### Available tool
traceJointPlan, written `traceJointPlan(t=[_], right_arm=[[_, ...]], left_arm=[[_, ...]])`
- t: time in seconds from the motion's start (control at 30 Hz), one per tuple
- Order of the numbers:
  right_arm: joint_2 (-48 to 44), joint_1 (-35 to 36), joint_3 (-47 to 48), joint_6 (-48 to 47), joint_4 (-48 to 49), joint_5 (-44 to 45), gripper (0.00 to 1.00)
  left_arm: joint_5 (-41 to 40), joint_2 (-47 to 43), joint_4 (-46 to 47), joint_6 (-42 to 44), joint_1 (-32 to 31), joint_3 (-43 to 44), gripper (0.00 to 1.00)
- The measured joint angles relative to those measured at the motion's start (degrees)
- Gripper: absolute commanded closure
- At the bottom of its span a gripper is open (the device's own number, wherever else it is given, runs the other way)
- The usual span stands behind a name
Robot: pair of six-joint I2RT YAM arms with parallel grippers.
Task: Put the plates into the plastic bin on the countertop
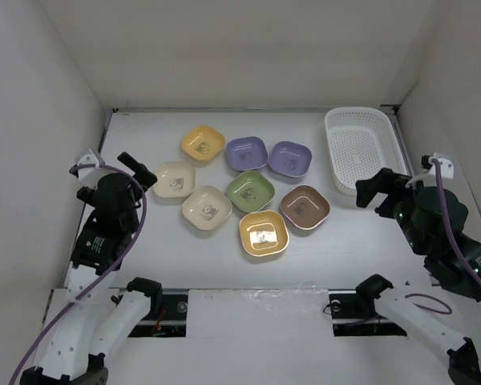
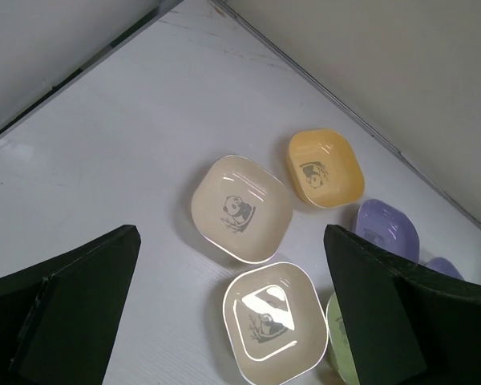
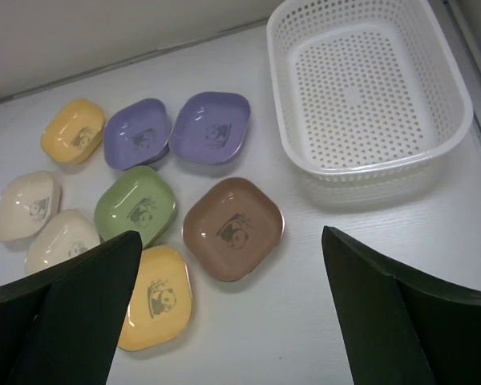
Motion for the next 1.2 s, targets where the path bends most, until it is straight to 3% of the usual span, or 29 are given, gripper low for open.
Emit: traceJointPlan(t=[0.23, 0.43, 0.6, 0.7, 0.87, 1.2], right_arm=[[3.45, 0.0, -1.79, -0.26, 1.07, -10.12, 0.0], [9.68, 4.46, -13.9, 4.85, 7.41, -20.2, 0.0], [14.21, 13.14, -21.09, 9.49, 9.7, -20.33, 0.02], [17.79, 15.76, -22.69, 10.82, 13.31, -19.21, 0.1], [26.43, 16.11, -27.19, 11.87, 20.9, -17.9, 0.23], [38.51, 16.11, -29.27, 11.65, 30.49, -17.66, 0.25]], left_arm=[[-0.72, -0.33, 0.0, -0.02, 0.0, 0.0, 0.0], [-0.55, -0.42, 0.0, 0.02, 0.0, 0.0, 0.0], [0.24, -0.39, 0.02, 0.15, 0.0, 0.0, 0.0], [1.05, -0.39, 0.02, 0.35, 0.0, 0.0, 0.0], [1.84, -0.39, 0.02, 0.79, 0.0, 0.0, 0.0], [1.97, -0.5, 0.02, 0.87, 0.0, 0.0, 0.0]])
